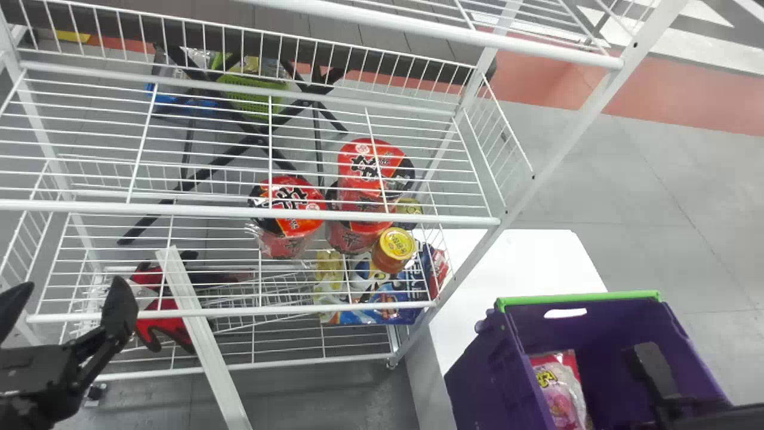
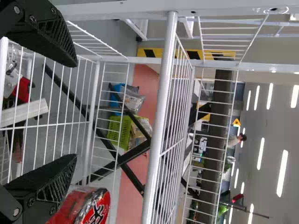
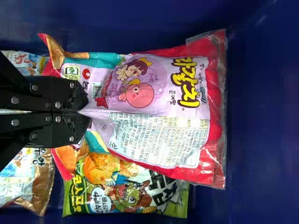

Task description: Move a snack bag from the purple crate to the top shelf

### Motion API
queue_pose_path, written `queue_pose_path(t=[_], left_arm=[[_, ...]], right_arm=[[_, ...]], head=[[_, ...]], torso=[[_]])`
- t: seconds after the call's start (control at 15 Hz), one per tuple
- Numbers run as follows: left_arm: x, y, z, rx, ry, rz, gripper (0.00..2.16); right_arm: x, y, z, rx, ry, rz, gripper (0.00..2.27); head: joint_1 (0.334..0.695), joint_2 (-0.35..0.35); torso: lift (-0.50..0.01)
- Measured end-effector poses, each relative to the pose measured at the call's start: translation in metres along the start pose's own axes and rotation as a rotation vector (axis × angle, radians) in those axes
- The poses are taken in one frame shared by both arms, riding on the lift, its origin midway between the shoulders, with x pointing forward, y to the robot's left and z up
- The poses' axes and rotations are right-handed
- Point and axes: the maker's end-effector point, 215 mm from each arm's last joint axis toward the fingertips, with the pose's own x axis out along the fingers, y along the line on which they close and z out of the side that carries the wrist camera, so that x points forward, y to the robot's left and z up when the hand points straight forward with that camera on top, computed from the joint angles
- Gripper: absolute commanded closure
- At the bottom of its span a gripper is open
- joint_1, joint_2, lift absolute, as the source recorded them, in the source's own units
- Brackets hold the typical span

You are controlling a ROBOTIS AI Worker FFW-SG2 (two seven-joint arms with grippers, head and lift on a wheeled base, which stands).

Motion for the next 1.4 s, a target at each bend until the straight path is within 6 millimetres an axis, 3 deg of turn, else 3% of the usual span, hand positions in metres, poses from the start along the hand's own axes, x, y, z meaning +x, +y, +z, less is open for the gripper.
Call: queue_pose_path(t=[0.4, 1.4], left_arm=[[0.003, 0.001, -0.003, -0.001, 0.004, 0.001, 0.14], [0.005, 0.010, 0.002, 0.010, -0.004, 0.021, 0.14]], right_arm=[[-0.001, 0.010, -0.003, 0.027, -0.020, 0.016, 1.65], [-0.016, 0.008, 0.005, 0.031, -0.051, -0.001, 1.65]], head=[[0.695, -0.350], [0.695, -0.350]], torso=[[-0.352], [-0.293]])
